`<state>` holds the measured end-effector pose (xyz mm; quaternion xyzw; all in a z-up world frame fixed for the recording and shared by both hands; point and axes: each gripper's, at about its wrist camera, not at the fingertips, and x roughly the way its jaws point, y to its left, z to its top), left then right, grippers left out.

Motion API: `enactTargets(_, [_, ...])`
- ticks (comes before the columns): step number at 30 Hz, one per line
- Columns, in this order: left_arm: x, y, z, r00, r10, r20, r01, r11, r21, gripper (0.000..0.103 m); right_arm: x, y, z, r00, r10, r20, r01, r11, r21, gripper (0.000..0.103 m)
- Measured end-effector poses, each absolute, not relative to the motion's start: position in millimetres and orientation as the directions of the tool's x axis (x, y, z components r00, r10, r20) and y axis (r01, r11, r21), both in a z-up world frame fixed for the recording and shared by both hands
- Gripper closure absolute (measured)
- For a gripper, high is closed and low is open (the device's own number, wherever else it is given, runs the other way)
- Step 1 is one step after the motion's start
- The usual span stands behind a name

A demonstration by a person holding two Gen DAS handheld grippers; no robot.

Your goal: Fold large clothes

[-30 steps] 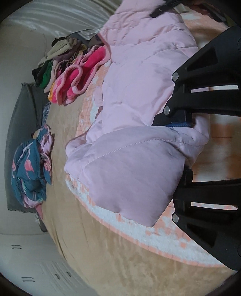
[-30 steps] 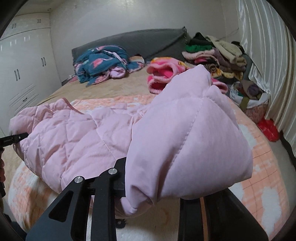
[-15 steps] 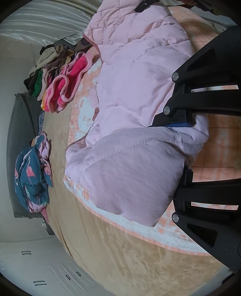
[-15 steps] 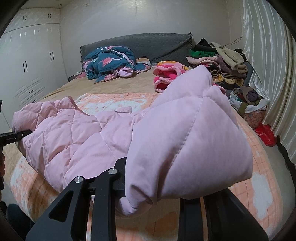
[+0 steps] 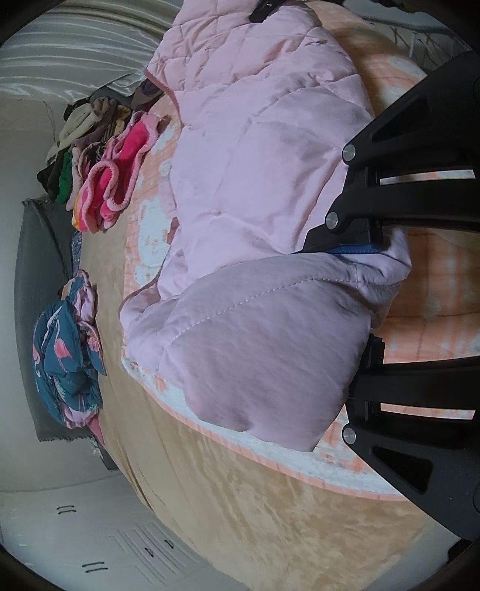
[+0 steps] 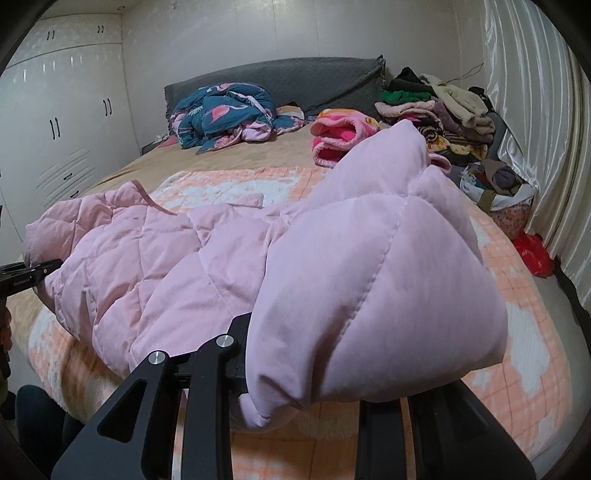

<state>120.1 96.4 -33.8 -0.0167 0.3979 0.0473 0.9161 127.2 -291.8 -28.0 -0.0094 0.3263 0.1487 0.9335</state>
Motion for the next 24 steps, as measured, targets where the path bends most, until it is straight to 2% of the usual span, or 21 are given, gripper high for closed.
enactTargets(9, [112.3, 96.9, -50.9, 0.669, 0.083, -0.738, -0.119, 0.993, 0.004, 0.081, 140.2, -298.0, -47.8, 0.697, 0.252, -0.671, -0.217, 0.966, 0.138, 0.075])
enactTargets(14, [111.4, 98.9, -59.4, 0.658, 0.08, -0.749, -0.136, 0.991, -0.014, 0.079, 155.1, -303.6, -63.6, 0.647, 0.242, -0.723, -0.134, 0.97, 0.204, 0.07])
enactTargets(20, [109.8, 101.4, -68.4, 0.645, 0.072, -0.761, -0.155, 0.987, -0.038, 0.076, 175.8, -319.8, -93.2, 0.564, 0.263, -0.783, -0.011, 0.95, 0.312, 0.05])
enactTargets(24, [108.1, 103.4, -72.8, 0.639, 0.069, -0.766, -0.166, 0.985, -0.05, 0.075, 180.9, -331.5, -104.3, 0.547, 0.283, -0.788, 0.036, 0.932, 0.36, 0.028])
